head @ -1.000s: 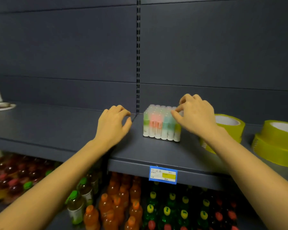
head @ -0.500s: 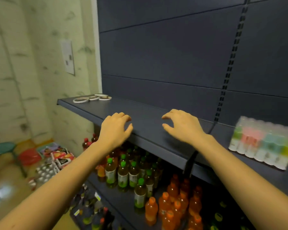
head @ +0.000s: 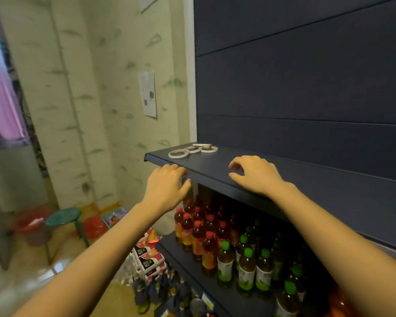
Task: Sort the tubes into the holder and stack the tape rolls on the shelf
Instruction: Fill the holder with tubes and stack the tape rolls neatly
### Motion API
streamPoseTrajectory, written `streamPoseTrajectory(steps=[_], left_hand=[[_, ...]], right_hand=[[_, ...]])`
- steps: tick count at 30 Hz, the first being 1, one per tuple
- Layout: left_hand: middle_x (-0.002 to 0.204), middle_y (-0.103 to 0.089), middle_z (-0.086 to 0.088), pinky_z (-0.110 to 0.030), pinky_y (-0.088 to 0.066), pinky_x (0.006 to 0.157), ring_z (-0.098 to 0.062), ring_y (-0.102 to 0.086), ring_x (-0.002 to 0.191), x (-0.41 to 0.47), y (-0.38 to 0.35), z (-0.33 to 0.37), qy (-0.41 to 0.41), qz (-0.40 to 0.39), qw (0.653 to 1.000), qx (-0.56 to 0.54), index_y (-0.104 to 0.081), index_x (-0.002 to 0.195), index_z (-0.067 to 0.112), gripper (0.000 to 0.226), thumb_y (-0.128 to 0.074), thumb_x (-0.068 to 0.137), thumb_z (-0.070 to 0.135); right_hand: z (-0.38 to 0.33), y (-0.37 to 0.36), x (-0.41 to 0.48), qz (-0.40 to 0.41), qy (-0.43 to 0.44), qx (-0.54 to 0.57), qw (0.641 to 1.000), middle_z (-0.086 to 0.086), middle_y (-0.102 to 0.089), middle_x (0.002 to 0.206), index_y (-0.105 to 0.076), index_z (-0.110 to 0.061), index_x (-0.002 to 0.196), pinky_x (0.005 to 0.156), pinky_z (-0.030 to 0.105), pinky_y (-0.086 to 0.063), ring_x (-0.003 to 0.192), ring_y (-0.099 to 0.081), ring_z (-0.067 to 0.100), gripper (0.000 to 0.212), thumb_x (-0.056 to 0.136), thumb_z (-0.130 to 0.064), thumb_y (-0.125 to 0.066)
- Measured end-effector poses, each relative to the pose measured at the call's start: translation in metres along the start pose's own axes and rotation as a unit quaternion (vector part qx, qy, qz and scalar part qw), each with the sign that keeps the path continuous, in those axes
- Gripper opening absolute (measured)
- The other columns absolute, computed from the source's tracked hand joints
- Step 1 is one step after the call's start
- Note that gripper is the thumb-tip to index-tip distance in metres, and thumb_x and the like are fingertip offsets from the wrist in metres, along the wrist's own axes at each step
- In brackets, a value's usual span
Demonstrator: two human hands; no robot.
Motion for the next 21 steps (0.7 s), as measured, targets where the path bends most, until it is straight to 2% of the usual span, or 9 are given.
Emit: streamPoseTrajectory(steps=[10,18,21], left_hand=[[0.109,-0.065,-0.001,-0.029,-0.044,0.082,-0.017,-0.058,0.101,0.036,-0.035,-0.099,0.007,-0.015,1.000,-0.005,-0.063,0.108,0.017,0.034,-0.041,0.093,0.039],[0.103,-0.067,-0.004,-0.032,-0.045,0.076,-0.022,-0.060,0.095,0.106,-0.080,-0.152,0.025,-0.023,0.999,-0.002,-0.063,0.098,0.014,0.032,-0.042,0.093,0.037],[0.104,-0.067,-0.006,-0.031,-0.045,0.074,-0.026,-0.060,0.096,0.140,-0.106,-0.176,0.037,-0.040,0.999,0.000,-0.062,0.100,0.013,0.031,-0.042,0.094,0.036]], right_hand=[[-0.046,-0.060,0.090,-0.036,-0.015,-0.006,0.999,-0.004,-0.061,0.120,-0.055,-0.027,0.123,0.086,0.036,-0.048,0.109,-0.057,0.019,0.032,0.093,-0.038,-0.050],[-0.030,-0.094,0.177,-0.038,-0.049,-0.030,0.998,-0.002,-0.063,0.115,-0.058,-0.027,0.119,0.078,0.033,-0.045,0.104,-0.059,0.020,0.030,0.092,-0.037,-0.051],[-0.018,-0.105,0.218,-0.032,-0.068,-0.029,0.997,0.000,-0.063,0.116,-0.058,-0.025,0.118,0.080,0.035,-0.047,0.102,-0.059,0.022,0.029,0.092,-0.037,-0.051]])
Point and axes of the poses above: each hand's wrist, its own x-axis towards the middle knuckle, its own y-axis out of the back of the hand, z = x × y, the point moved 10 cm from there along x, towards the middle knuckle
